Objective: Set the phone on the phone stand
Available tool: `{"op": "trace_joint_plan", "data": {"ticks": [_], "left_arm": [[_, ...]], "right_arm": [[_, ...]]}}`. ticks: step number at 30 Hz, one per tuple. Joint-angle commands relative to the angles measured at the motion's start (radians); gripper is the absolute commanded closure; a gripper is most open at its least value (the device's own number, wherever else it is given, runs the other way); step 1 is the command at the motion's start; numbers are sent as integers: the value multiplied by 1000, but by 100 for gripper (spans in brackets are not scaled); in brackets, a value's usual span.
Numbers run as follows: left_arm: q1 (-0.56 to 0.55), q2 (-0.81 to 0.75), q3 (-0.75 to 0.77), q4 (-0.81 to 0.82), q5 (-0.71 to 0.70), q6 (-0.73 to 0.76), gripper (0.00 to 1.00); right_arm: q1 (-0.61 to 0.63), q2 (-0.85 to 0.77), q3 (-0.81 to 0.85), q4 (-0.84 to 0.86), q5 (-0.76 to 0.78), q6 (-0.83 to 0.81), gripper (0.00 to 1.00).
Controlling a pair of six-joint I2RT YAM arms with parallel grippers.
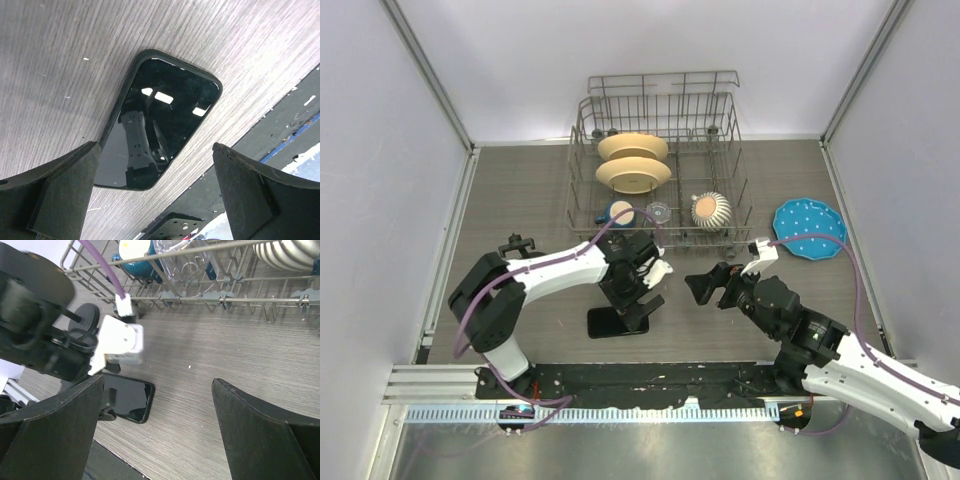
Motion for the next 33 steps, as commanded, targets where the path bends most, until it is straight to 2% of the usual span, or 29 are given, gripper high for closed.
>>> {"op": "trace_joint_plan", "data": {"ticks": [1, 5, 8, 13, 20, 27, 33], "left_arm": [[-3, -103, -13, 29, 6, -22, 0], [-33, -91, -15, 29, -110, -16, 0], [-101, -62, -18, 35, -179, 1, 0], [-154, -14, -30, 47, -212, 15, 0], [-161, 84, 2, 47, -284, 21, 0], [-141, 171, 108, 55, -347, -8, 0], [-138, 99, 93, 73, -360, -73, 0]], "right_arm": [[-1, 33, 49, 47, -17, 4, 6], [-1, 51, 43, 77, -23, 1, 7], [-1, 64, 46, 82, -27, -3, 7], [-1, 44, 36, 77, -26, 1, 7], [-1, -21, 19, 54, -1, 1, 6], [-1, -54, 14, 33, 14, 0, 7], [-1, -56, 16, 22, 17, 0, 6]]}}
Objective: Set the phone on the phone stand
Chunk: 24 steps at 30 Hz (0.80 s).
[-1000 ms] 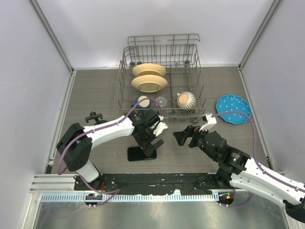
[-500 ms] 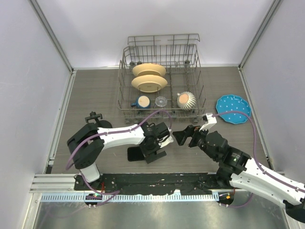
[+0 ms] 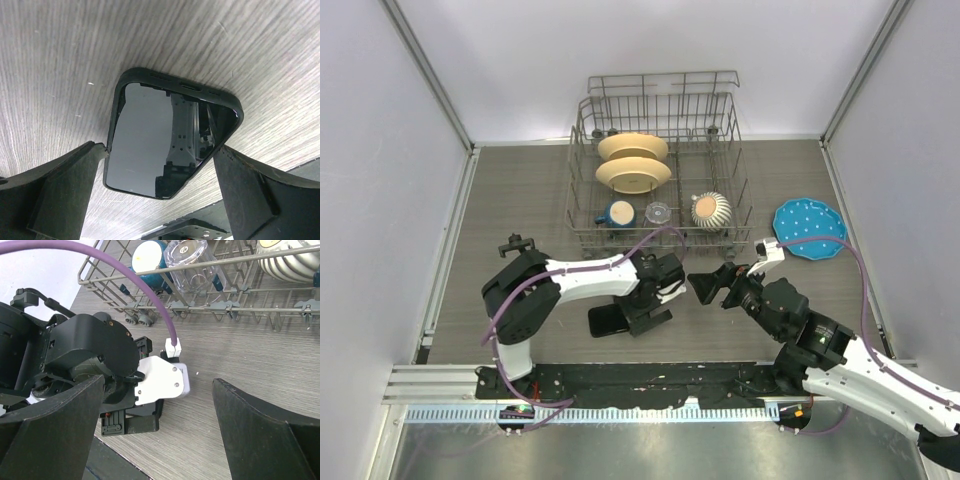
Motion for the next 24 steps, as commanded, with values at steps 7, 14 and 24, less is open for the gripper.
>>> {"op": "trace_joint_plan", "data": {"ticks": [7, 14, 24], "left_arm": [[23, -124, -62, 126, -13, -59, 0], [41, -49, -50, 98, 23, -26, 0], [71, 49, -4, 52, 139, -12, 0]], "right_arm": [[-1, 21, 13, 38, 8, 5, 7], [-1, 61, 21, 59, -12, 8, 6], [-1, 52, 12, 59, -2, 9, 7]]}}
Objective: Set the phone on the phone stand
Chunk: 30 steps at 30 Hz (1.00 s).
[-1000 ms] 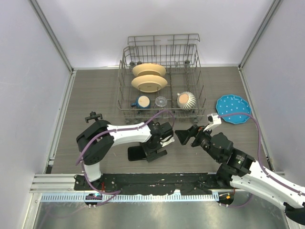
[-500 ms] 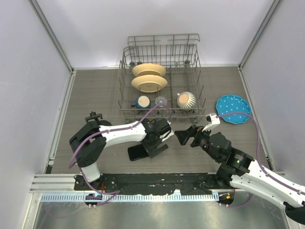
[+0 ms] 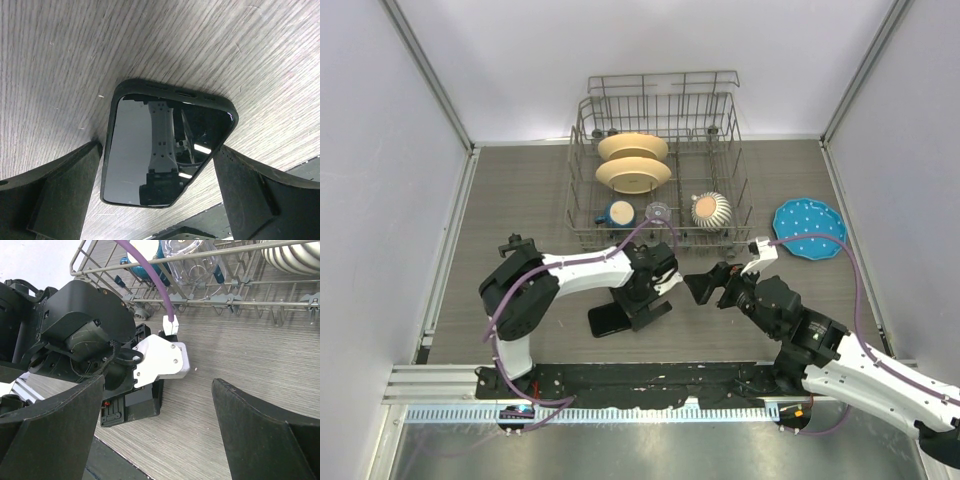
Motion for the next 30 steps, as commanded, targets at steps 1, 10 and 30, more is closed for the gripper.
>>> {"op": "trace_joint_plan", "data": {"ticks": [1, 10, 30], "left_arm": [[4, 60, 17, -7, 51, 13, 0], [-7, 53, 7, 15, 33, -8, 50], [-13, -384, -129, 193, -104, -62, 73]], "right_arm": [[-3, -4, 10, 43, 13, 7, 7], [-1, 125, 70, -87, 59, 64, 7], [-60, 103, -56, 4, -19, 293, 4]]}}
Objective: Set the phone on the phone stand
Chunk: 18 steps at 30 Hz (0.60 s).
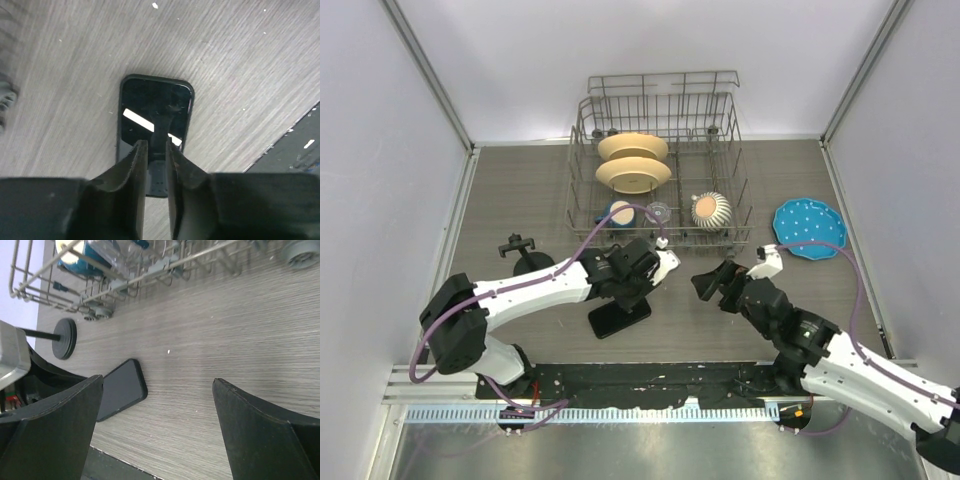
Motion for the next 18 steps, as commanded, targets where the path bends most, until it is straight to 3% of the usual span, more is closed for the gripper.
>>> {"op": "trace_joint_plan", "data": {"ticks": [1, 2, 5, 7, 9, 11, 14, 16, 18], "left_arm": [[6, -39, 7, 39, -90, -37, 60], [9, -51, 4, 40, -98, -40, 42], [27, -123, -22, 74, -113, -63, 31], [55, -162, -33, 91, -132, -112, 31], [110, -176, -24, 77, -97, -173, 37], [147, -209, -22, 62, -95, -318, 53], [164, -312, -79, 48, -239, -529, 52], [176, -381, -152, 42, -358, -643, 52], [205, -473, -245, 89, -382, -763, 55]], "right_arm": [[-3, 142, 11, 190, -131, -35, 4], [-3, 235, 29, 212, -171, -52, 5], [1, 358, 48, 306, -309, -68, 8], [21, 415, 40, 384, -329, -60, 10], [35, 444, 23, 429, -334, -60, 11], [61, 464, 17, 472, -335, -68, 14], [102, 499, 20, 521, -343, -78, 23], [126, 504, 20, 550, -317, -92, 24], [143, 504, 13, 570, -311, -88, 26]]}}
